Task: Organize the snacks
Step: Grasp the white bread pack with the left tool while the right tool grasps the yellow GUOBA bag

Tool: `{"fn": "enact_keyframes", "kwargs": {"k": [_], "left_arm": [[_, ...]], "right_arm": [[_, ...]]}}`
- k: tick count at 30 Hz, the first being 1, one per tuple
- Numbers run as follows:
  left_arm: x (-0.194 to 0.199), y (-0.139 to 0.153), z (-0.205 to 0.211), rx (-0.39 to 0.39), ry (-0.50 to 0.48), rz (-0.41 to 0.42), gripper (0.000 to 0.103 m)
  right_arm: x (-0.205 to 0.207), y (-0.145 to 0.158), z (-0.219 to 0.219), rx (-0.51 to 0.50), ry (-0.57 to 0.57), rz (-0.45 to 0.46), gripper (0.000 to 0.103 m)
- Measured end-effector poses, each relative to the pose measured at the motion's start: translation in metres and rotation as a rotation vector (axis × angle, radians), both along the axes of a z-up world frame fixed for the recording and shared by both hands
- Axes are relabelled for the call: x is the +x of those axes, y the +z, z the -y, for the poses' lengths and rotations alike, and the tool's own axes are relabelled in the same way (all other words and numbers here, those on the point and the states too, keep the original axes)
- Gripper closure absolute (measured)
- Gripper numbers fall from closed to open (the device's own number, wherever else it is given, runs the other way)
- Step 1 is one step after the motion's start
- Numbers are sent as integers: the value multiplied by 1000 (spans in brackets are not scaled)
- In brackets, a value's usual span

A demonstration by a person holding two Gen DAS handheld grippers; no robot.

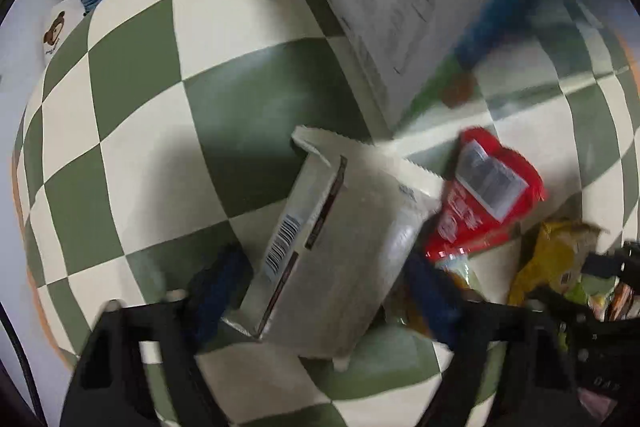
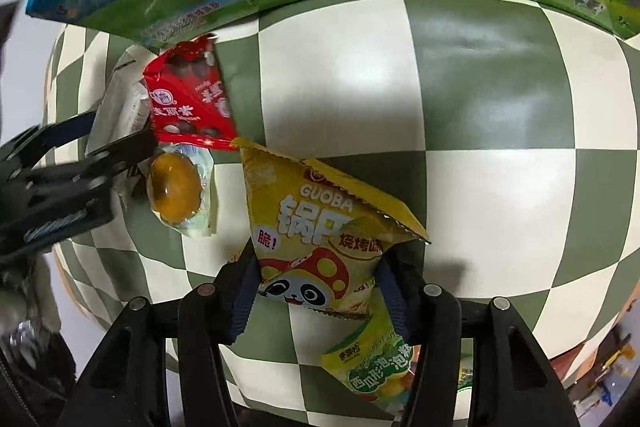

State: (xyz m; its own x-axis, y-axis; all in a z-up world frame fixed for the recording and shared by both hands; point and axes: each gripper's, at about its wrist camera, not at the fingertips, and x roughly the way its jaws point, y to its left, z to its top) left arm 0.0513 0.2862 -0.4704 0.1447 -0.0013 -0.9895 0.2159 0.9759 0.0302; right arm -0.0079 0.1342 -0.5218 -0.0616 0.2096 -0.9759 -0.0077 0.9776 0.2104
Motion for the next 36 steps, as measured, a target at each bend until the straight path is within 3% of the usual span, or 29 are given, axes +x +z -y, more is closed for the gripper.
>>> {"fn": "enact_keyframes", "kwargs": {"k": [5, 8, 14, 18, 26, 31, 36], "left_arm": [[-19, 6, -38, -94, 215, 2, 41], [-52, -1, -62, -165, 358, -58, 41], [-125, -19, -73, -203, 475, -126, 41], [-140, -24, -66, -160, 462, -101, 40], [-139, -33, -56, -115, 476, -91, 36], [-132, -39, -63, -104, 491, -84, 35], [-144, -34, -44, -77, 489, -57, 36]], "right_arm": [[-1, 1, -12, -23, -5, 26, 46], [-7, 4, -29, -41, 51, 37, 47], [-32, 2, -65, -41, 215, 14, 47], [-45, -2, -78, -27, 266, -11, 46], [-45, -2, -54, 8, 118, 4, 43], [-34, -1, -25, 63, 12, -8, 29], [-29, -2, -29, 41, 1, 4, 27]]}}
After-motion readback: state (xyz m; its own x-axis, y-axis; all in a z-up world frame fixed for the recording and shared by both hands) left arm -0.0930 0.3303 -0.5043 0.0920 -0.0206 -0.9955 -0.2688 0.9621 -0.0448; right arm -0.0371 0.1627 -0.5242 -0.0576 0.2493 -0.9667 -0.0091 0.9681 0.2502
